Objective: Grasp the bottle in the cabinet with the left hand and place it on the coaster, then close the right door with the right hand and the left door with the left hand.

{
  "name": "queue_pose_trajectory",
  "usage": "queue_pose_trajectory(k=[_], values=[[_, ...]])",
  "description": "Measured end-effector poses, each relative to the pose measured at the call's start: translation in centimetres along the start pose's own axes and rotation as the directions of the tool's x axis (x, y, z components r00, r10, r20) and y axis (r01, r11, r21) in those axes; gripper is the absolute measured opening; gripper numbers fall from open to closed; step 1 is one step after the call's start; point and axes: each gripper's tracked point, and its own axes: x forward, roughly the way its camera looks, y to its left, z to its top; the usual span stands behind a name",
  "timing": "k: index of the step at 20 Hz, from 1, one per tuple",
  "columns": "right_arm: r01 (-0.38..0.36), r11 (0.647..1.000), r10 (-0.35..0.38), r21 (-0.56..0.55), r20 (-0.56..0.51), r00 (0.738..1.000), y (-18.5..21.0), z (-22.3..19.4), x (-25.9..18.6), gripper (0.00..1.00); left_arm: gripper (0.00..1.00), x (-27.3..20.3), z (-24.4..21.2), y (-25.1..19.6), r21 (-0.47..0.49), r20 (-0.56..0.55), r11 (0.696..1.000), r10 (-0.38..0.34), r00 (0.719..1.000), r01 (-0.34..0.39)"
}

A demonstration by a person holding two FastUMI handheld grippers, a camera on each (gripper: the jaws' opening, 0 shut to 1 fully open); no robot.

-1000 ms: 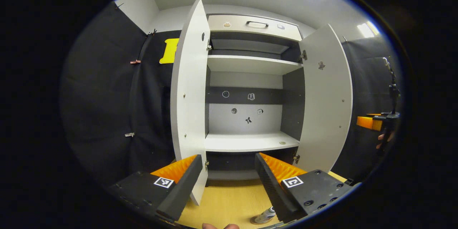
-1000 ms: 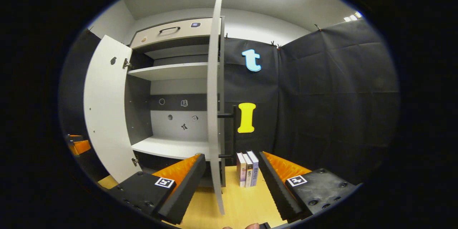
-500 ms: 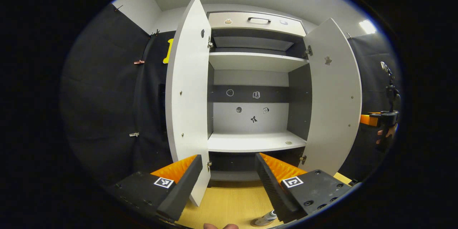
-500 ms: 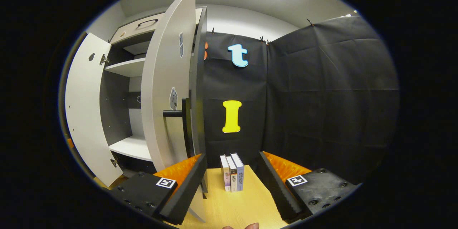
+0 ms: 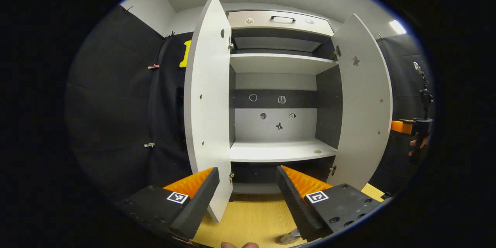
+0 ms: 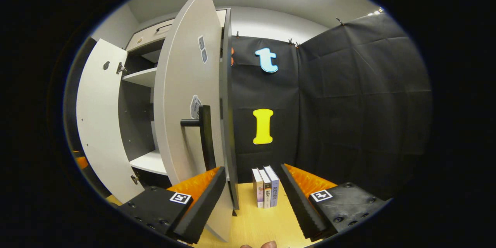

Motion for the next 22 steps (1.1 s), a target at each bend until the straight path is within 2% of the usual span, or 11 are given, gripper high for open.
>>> queue_pose_trajectory(k=[8, 16, 22], values=[[-0.103, 0.995, 0.103, -0.009, -0.004, 0.995, 5.9, -0.6, 0.0, 0.95, 0.92, -1.1, -0.1, 2.3, -0.004, 0.000, 1.000, 0.019, 1.000, -0.019], [-0.208, 0.978, 0.208, -0.008, -0.014, 0.978, 14.0, -1.8, 1.6, 0.95, 0.95, -2.1, -0.3, 5.7, -0.008, 0.004, 0.998, 0.059, 0.998, -0.059], [-0.231, 0.972, 0.231, -0.034, -0.008, 0.973, 17.7, -2.3, 4.2, 0.96, 0.94, -2.5, -0.5, 8.5, -0.008, 0.002, 0.996, 0.090, 0.996, -0.090]])
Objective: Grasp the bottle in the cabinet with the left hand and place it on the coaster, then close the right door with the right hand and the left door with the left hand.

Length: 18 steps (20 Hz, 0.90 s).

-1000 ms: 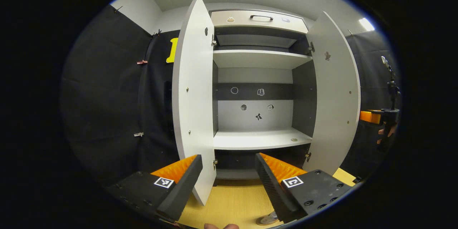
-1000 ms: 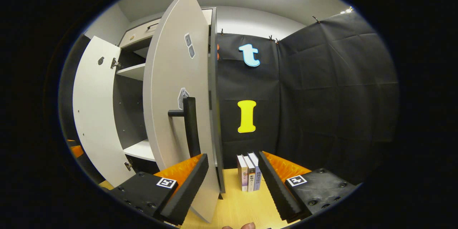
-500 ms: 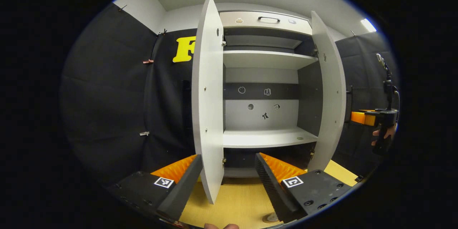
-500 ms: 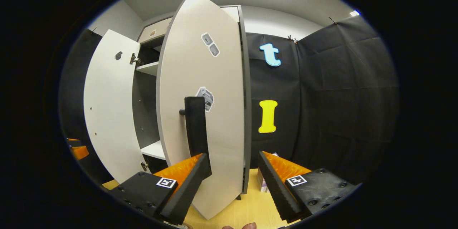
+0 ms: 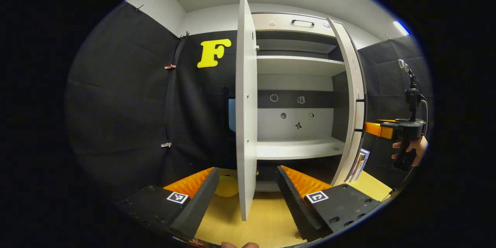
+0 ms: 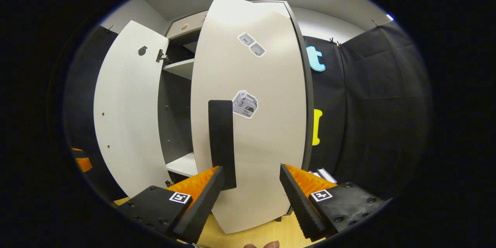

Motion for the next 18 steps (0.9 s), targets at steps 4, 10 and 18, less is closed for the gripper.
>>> queue_pose_trajectory(k=[4, 10, 18], values=[[-0.005, 1.000, 0.005, -0.017, 0.005, 1.000, 1.3, -0.2, 2.0, 0.96, 0.94, 0.2, -0.1, 1.7, -0.003, -0.001, 1.000, 0.020, 1.000, -0.020], [0.014, 0.999, -0.014, -0.031, -0.003, 1.000, 1.9, -0.1, 3.2, 0.96, 0.95, 1.0, 0.4, 3.7, -0.005, 0.011, 0.999, 0.038, 0.999, -0.038], [0.033, 0.998, -0.032, -0.052, 0.011, 0.999, 2.2, 1.2, -1.3, 0.96, 0.94, 3.2, 1.9, 7.7, 0.021, 0.035, 0.998, 0.059, 0.998, -0.060]])
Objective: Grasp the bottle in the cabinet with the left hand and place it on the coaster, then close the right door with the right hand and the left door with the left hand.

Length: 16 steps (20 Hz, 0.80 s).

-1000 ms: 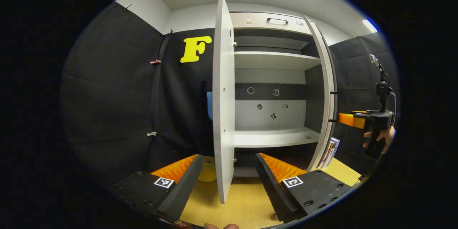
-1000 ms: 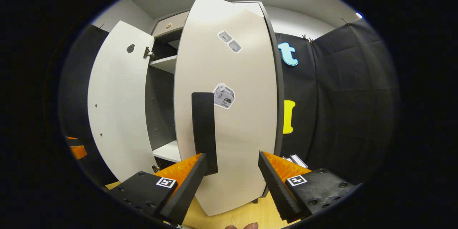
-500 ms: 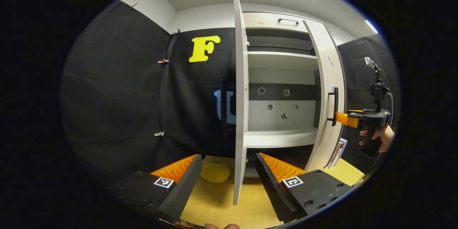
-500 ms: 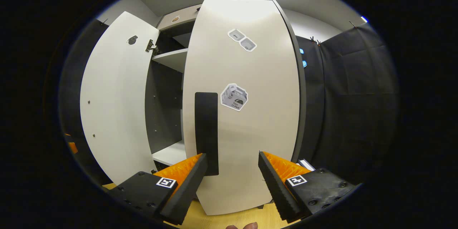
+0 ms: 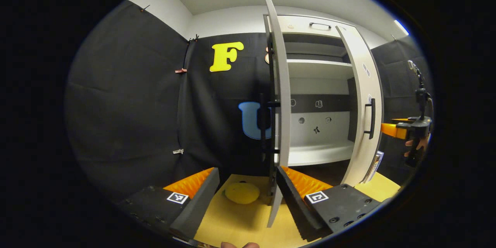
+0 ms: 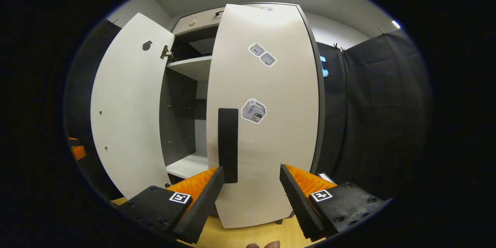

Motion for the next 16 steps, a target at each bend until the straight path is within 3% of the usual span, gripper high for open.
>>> queue_pose_trajectory(k=[7, 16], values=[[0.046, 0.996, -0.046, -0.070, -0.001, 0.999, -0.4, -0.2, -6.3, 0.98, 0.94, 5.5, 0.6, 3.0, 0.000, 0.011, 1.000, 0.012, 1.000, -0.012], [0.107, 0.994, -0.107, -0.018, -0.039, 0.993, -3.3, -0.8, -10.4, 0.98, 0.93, 8.8, -0.4, 2.8, -0.028, 0.005, 1.000, -0.011, 1.000, 0.011]])
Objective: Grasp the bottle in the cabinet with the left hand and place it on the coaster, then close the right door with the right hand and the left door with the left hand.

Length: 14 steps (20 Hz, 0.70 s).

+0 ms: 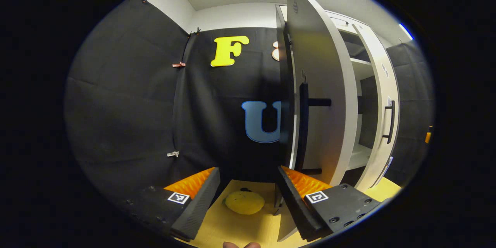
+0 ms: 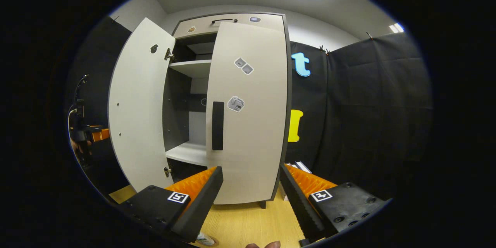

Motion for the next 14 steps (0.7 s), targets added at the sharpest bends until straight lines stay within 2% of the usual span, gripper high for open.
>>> queue_pose_trajectory(k=[5, 14], values=[[0.007, 1.000, -0.007, 0.014, -0.011, 1.000, -1.4, -0.4, -0.1, 0.98, 0.92, -0.2, 0.0, -0.9, 0.004, -0.005, 1.000, 0.006, 1.000, -0.006], [-0.032, 0.999, 0.032, 0.015, -0.032, 0.999, -2.6, -1.2, 0.6, 0.98, 0.94, -2.3, -0.2, -3.2, -0.033, -0.009, 0.999, 0.034, 0.999, -0.034]])
